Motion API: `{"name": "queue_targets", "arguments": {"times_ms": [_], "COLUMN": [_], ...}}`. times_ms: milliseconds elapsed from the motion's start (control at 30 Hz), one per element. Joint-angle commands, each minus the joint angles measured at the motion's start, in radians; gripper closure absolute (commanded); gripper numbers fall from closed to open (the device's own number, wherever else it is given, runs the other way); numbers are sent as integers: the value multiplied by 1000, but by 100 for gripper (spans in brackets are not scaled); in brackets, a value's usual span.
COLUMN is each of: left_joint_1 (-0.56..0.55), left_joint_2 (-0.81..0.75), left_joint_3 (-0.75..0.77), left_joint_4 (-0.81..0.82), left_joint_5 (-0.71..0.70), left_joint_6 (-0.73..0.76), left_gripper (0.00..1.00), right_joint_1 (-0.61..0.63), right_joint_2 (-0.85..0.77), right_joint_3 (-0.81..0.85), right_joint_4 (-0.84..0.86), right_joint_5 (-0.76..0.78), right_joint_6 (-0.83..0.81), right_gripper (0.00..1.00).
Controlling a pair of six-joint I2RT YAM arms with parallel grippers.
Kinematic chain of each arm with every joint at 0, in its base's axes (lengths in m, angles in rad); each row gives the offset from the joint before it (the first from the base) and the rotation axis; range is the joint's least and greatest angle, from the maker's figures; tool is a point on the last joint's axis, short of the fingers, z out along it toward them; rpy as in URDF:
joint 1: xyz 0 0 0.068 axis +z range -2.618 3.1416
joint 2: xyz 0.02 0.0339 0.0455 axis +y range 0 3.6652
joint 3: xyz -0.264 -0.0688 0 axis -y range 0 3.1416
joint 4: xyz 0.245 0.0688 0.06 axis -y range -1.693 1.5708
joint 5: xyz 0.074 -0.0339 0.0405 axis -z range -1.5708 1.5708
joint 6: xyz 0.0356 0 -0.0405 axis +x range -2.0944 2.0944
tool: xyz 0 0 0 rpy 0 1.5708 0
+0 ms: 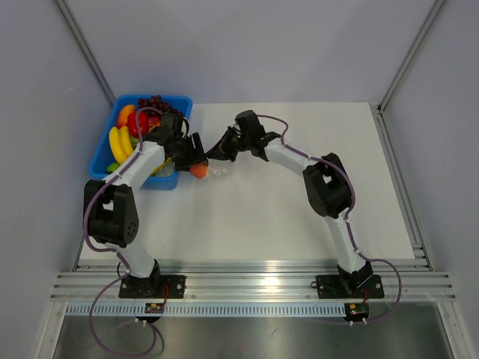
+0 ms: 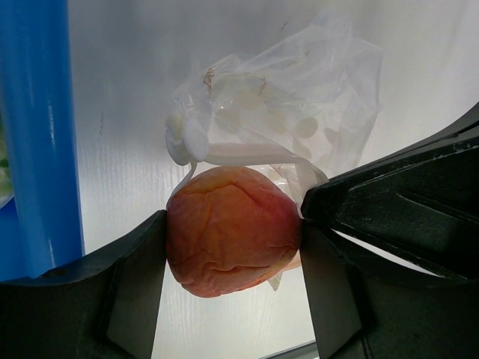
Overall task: Place the food in the zip-top bag and seal the zipper
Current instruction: Place the fake fruit in the zipper food storage bag.
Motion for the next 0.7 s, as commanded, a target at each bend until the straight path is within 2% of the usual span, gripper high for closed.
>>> {"name": "queue_targets", "arguments": {"times_ms": [0, 133, 267, 367, 433, 467, 567, 667], "left_joint_1": [-29, -29, -29, -29, -29, -29, -29, -29], "left_joint_2": [-31, -44, -49, -45, -46, -46, -45, -55], "left_joint_3": [4, -16, -22, -24, -28, -30, -25, -33], "left_joint_4": [253, 276, 297, 297, 299, 302, 287, 284], "left_joint_5": [52, 37, 38, 38, 37, 37, 34, 18], "left_joint_6": [-57, -69, -66, -65, -66, -63, -57, -57], "left_gripper": [55, 54, 43, 43, 62, 79, 99, 100], "right_joint_1": [63, 63, 63, 63, 63, 62, 59, 59], "right_joint_2": [-21, -27, -29, -29, -30, -30, -30, -33], "right_joint_3": [1, -7, -12, -16, -22, -24, -39, -58], "right_joint_4": [44, 59, 65, 70, 76, 75, 76, 78], "right_joint_5": [-181, -183, -189, -190, -189, -187, -186, -180], "right_joint_6": [30, 38, 47, 50, 52, 53, 53, 55], "right_gripper": [100, 100, 100, 100, 100, 100, 100, 100]}}
